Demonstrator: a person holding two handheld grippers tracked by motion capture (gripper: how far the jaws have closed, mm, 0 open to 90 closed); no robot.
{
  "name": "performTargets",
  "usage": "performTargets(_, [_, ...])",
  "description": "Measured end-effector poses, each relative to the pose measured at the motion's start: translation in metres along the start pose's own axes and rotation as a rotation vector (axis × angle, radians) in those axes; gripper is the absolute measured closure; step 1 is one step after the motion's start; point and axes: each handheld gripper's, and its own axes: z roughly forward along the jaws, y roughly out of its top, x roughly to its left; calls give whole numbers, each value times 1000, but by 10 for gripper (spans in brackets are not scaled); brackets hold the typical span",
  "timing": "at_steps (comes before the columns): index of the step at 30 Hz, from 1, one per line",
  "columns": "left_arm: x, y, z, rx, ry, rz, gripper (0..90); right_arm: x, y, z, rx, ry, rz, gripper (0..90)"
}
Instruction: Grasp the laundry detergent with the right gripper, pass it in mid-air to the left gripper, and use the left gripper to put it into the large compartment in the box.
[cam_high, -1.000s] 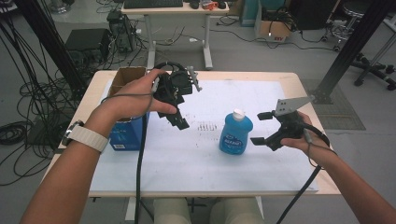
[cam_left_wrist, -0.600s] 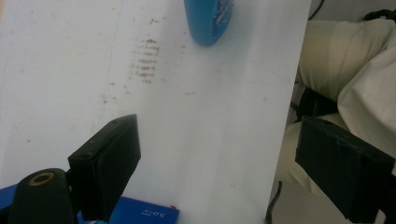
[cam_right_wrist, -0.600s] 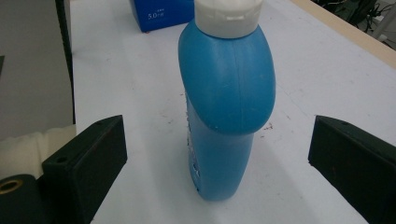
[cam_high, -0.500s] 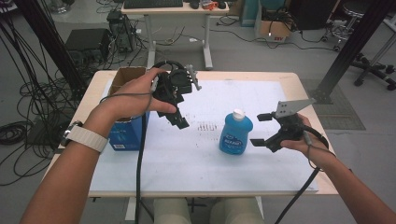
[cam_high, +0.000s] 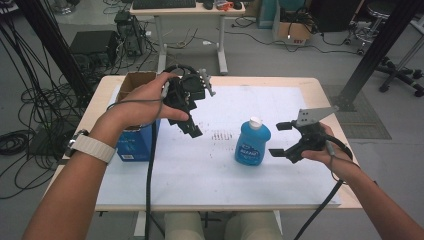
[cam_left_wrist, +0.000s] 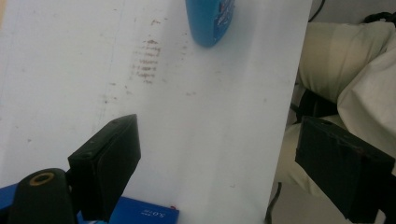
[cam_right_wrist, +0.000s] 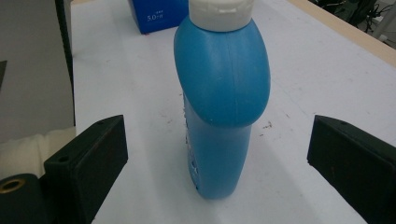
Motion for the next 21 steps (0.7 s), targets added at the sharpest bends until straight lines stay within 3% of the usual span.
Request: performTargets(21, [1,1,1,-2,-2,-4,143,-4,-10,1,-10,1,19,51])
